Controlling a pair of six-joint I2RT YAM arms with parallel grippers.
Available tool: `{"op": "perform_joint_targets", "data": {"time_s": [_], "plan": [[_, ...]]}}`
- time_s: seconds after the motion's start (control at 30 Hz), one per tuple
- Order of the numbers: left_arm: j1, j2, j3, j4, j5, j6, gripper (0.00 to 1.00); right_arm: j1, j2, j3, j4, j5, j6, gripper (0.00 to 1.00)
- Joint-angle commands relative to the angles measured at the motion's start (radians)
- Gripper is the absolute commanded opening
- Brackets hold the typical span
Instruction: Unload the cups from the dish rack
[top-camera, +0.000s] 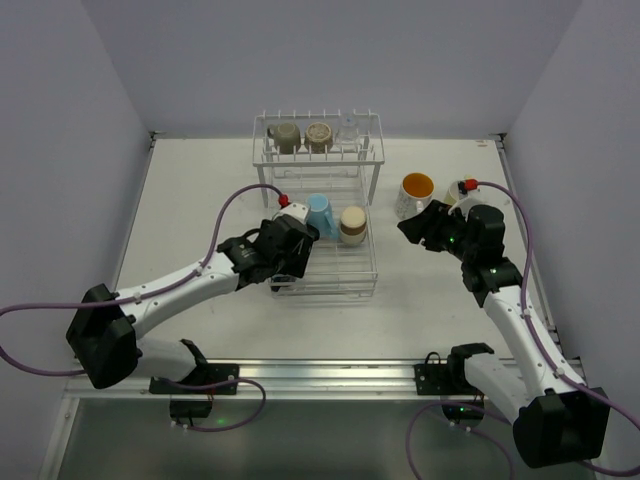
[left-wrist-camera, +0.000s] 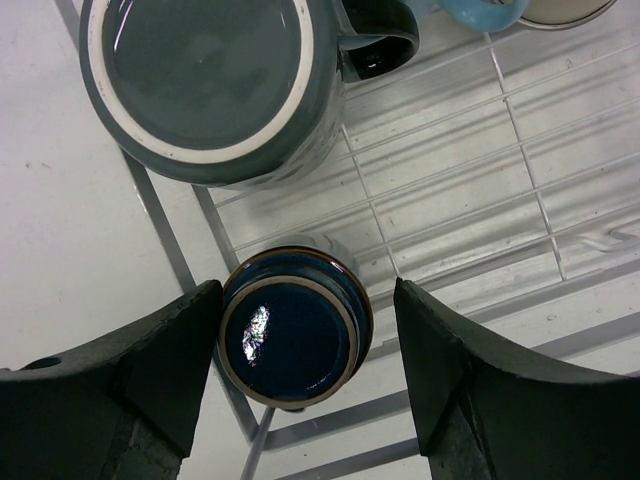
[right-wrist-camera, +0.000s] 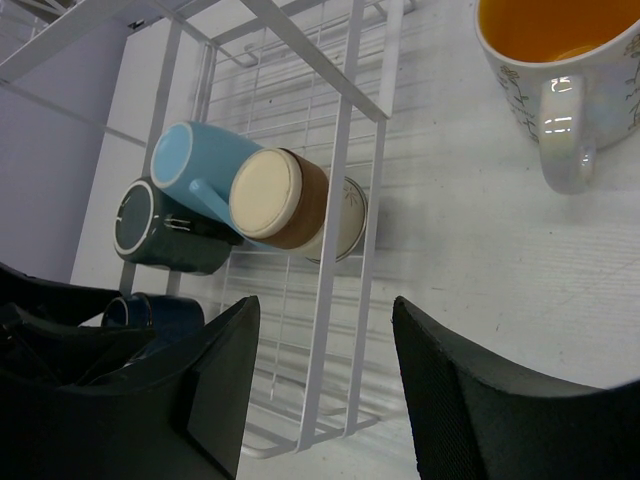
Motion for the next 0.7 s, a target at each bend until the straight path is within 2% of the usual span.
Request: {"op": "perform_joint_targets", "data": {"time_s": [0.0, 0.3, 0.33, 0.37, 0.43, 0.47, 0.53, 0.67], "plan": [[-0.011, 0.038, -0.016, -0.104, 0.072, 0.023, 0.73, 0.005, -0.011, 0.010, 0.005, -0.013, -0.019, 0.59], [-0.012, 0.053, -0.047, -0.115, 0.023, 0.023, 0.65, 0.004, 0.015, 0.013, 0.005, -0.013, -0.015, 0.60], [-0.012, 0.053, -0.051, -0.115, 0.023, 0.023, 0.60, 0.005, 0.017, 0.011, 0.006, -0.014, -0.013, 0.61], [-0.012, 0.053, -0.056, -0.110, 0.024, 0.022, 0.51, 0.005, 0.015, 0.011, 0.006, -0.014, -0.010, 0.62], [-0.012, 0.051, -0.068, -0.102, 0.035, 0.020, 0.43, 0.004, 0.012, 0.013, 0.006, -0.022, -0.007, 0.71], [-0.015, 0.051, -0.070, -0.089, 0.050, 0.019, 0.32, 0.004, 0.010, 0.013, 0.005, -0.023, -0.005, 0.75], [-0.021, 0.048, -0.068, -0.078, 0.061, 0.014, 0.24, 0.007, 0.000, 0.014, 0.002, -0.026, -0.002, 0.81], [-0.040, 0.045, -0.038, -0.038, 0.105, 0.011, 0.09, 0.007, -0.014, 0.023, -0.007, -0.031, 0.002, 0.84]]}}
